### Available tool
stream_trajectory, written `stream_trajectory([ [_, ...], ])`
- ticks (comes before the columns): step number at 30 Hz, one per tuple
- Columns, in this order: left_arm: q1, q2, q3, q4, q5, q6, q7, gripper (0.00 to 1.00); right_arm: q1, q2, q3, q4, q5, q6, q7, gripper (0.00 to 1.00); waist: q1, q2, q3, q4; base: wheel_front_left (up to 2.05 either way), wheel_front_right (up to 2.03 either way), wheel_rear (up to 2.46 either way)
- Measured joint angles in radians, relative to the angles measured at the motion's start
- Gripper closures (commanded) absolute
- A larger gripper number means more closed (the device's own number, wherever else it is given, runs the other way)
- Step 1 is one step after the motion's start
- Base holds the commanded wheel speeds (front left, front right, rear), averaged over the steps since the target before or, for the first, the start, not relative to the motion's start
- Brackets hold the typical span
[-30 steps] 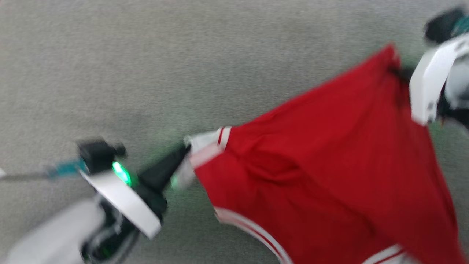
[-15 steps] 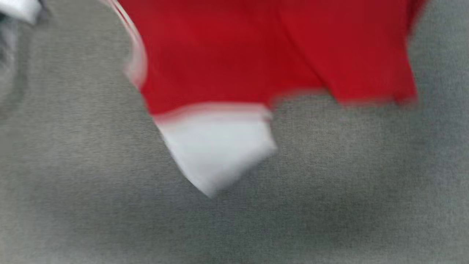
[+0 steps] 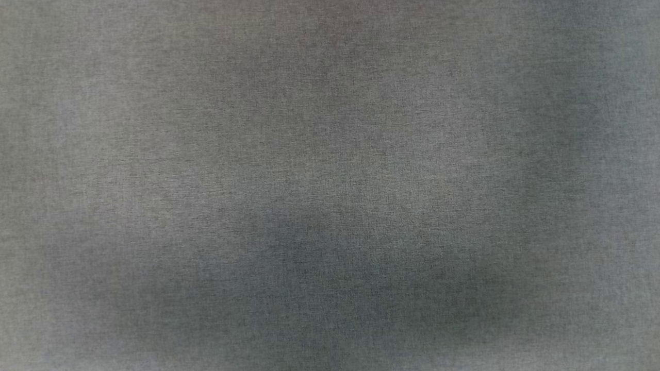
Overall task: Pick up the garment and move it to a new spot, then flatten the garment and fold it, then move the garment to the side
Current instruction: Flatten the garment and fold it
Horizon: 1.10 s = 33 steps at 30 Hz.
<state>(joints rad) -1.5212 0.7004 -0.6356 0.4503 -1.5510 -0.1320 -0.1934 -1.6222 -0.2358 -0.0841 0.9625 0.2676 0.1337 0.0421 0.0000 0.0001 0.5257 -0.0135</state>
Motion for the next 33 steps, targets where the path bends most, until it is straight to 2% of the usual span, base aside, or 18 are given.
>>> stream_trajectory([
  [3,0.101,-0.003,0.009,-0.042,-0.068,0.000,0.020,1.00,0.035,0.003,0.010,0.051,0.005,0.000,-0.006,1.00,0.0000,-0.0001,-0.005,0.003,0.00,0.00,0.00],
  [7,0.274,0.011,-0.006,-0.160,-0.080,0.000,0.032,1.00,0.136,0.002,0.065,0.075,0.039,0.000,-0.004,1.00,0.0000,-0.0001,-0.017,0.007,0.00,0.00,0.00],
  [13,0.610,0.006,-0.010,-0.375,-0.107,0.001,0.002,1.00,0.393,-0.037,0.186,-0.014,0.179,-0.002,0.049,1.00,0.0000,0.0000,-0.055,0.015,0.00,0.00,0.00],
  [17,0.800,0.004,0.009,-0.526,-0.100,0.001,-0.025,1.00,0.617,-0.105,0.253,-0.185,0.310,-0.003,0.105,1.00,0.0000,-0.0001,-0.087,0.020,0.00,0.00,0.00],
  [18,0.889,0.001,0.017,-0.590,-0.081,0.001,-0.037,1.00,0.744,-0.158,0.263,-0.286,0.366,-0.003,0.132,1.00,0.0000,0.0000,-0.104,0.024,0.00,0.00,0.00],
  [23,1.097,0.030,0.005,-0.667,-0.022,0.000,-0.055,1.00,1.058,-0.234,0.232,-0.557,0.460,-0.003,0.197,1.00,0.0000,0.0000,-0.146,0.030,0.00,0.00,0.00],
  [29,1.307,0.045,0.020,-0.728,0.023,0.000,-0.067,1.00,1.386,-0.249,0.090,-0.843,0.486,-0.003,0.295,1.00,0.0000,0.0000,-0.185,0.035,0.00,0.00,0.00],
  [33,1.440,0.040,0.079,-0.778,0.057,0.001,-0.067,1.00,1.579,-0.200,-0.005,-1.025,0.458,-0.003,0.386,1.00,0.0000,0.0000,-0.199,0.045,0.00,0.00,0.00],
])
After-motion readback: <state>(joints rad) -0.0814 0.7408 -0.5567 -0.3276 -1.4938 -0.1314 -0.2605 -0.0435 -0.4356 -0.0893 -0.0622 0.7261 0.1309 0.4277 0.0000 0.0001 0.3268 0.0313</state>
